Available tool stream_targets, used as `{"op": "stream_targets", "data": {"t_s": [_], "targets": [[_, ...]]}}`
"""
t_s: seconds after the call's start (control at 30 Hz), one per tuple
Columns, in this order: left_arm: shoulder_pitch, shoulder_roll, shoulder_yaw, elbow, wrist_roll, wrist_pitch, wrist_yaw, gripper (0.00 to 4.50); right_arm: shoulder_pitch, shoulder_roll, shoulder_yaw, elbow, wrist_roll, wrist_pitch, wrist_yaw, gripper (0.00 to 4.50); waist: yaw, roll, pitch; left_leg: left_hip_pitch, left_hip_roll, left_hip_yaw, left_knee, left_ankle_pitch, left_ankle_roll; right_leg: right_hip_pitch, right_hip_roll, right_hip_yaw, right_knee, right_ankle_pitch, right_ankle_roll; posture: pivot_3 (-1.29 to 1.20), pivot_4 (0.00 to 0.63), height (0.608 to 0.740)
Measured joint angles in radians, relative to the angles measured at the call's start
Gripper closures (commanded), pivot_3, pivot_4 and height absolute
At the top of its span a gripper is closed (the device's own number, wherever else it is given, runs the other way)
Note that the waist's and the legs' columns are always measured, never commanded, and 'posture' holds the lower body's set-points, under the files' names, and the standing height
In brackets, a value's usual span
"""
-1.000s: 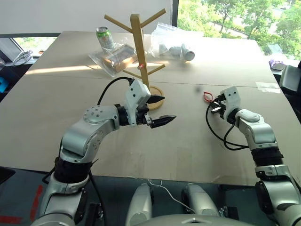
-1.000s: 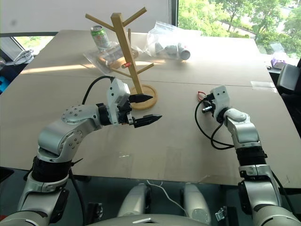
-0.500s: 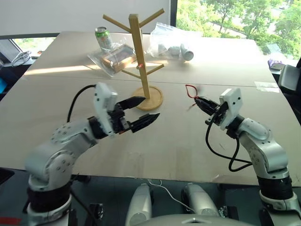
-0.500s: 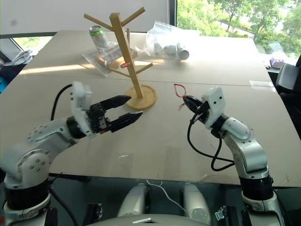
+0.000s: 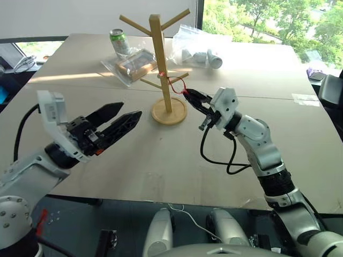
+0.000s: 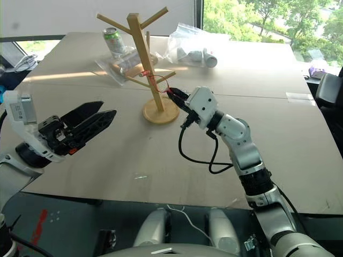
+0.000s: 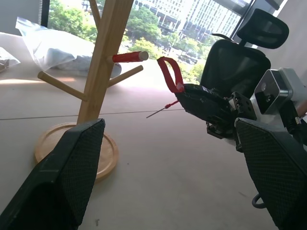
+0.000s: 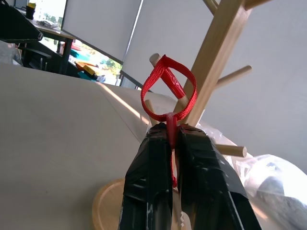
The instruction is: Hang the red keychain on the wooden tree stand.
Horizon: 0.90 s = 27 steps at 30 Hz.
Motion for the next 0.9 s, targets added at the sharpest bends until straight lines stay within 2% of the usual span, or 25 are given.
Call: {"op": "stream_targets", "data": {"t_s": [0.3,0.9], "targets": [[0.002,0.042,-0.026,-0.002,-0.036,-0.073,0.046,0.00,-0.060,0.022,0.000,0.113,-0.020,-0.122,0.010,4.45,-0.004,0.000,0.000,0.000,0.000,0.000,0.000,0.000,0.000,0.000,0.000,0.000,0.001,0.000,0.000,0.00,0.150,0.740],[-0.022,0.069,-0.071,0.012,-0.034,-0.135,0.042,0.00,-0.122,0.063,0.000,0.214,-0.044,-0.142,0.014,4.45,-0.006,0.000,0.000,0.000,0.000,0.000,0.000,0.000,0.000,0.000,0.000,0.000,0.001,0.000,0.000,0.00,0.150,0.740]]}}
